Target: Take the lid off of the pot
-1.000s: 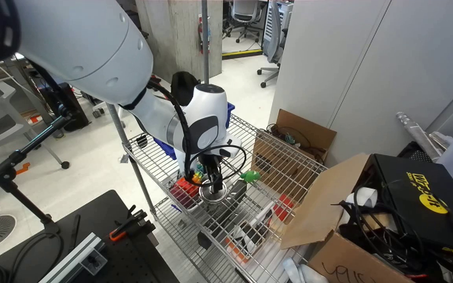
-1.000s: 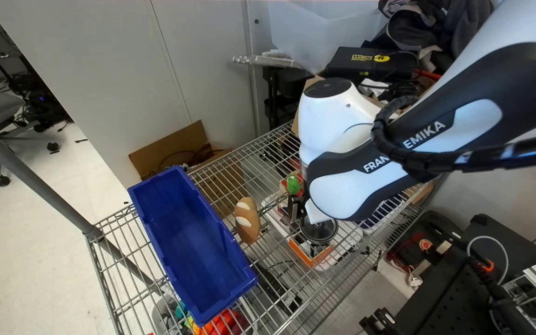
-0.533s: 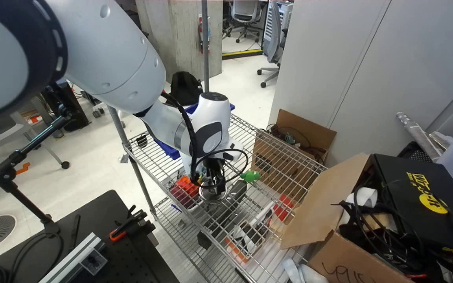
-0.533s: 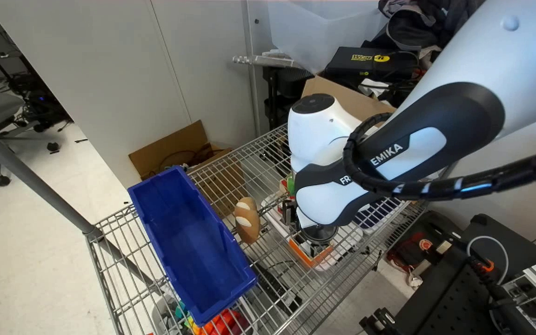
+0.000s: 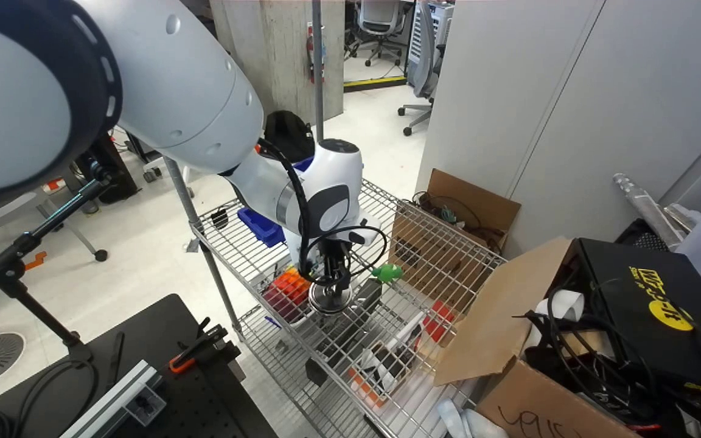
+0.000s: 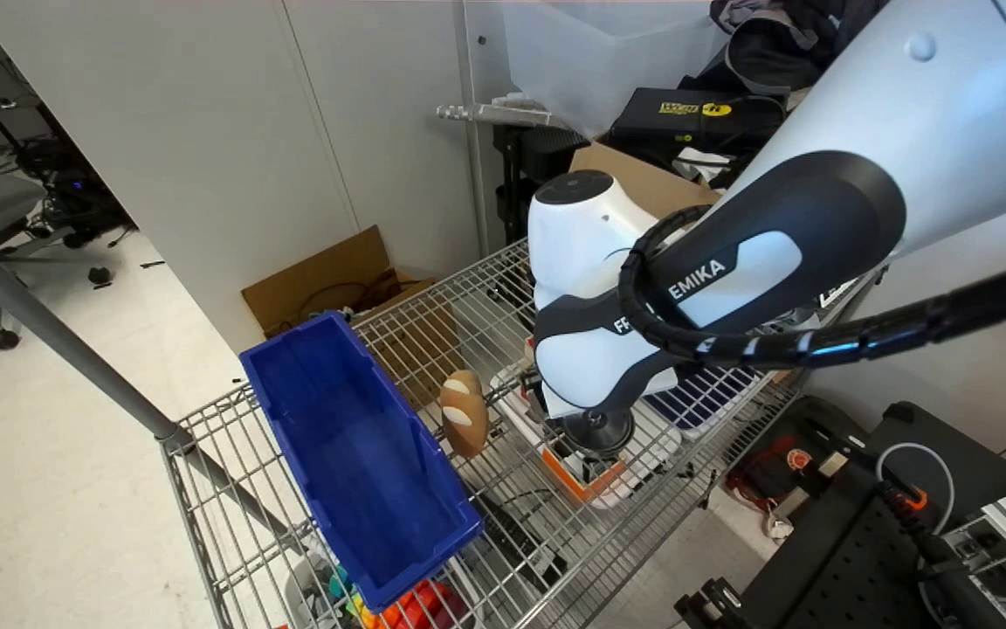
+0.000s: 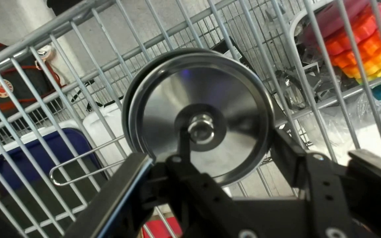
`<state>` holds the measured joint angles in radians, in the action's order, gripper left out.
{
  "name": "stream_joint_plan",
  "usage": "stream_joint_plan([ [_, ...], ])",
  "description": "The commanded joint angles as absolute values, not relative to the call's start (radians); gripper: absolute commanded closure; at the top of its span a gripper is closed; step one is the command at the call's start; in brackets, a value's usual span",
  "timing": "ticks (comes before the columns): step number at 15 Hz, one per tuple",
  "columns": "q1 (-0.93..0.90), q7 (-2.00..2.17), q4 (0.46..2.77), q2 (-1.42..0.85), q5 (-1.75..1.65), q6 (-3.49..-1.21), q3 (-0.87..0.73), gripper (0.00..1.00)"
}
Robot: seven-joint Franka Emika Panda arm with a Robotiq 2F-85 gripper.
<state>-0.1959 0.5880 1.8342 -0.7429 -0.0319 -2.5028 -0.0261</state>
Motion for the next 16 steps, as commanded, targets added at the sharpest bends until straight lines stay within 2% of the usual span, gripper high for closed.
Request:
stream_joint_plan([
  [1, -0.208, 0.581, 1.789, -0.762, 0.004, -2.456, -0.044, 0.62],
  [8, -0.241, 0.623, 1.77, -0.73, -0.013, -2.473, -0.086, 0.62],
  [16, -0.201, 0.749, 1.505, -0.857, -0.005, -2.351, -0.16, 0.62],
])
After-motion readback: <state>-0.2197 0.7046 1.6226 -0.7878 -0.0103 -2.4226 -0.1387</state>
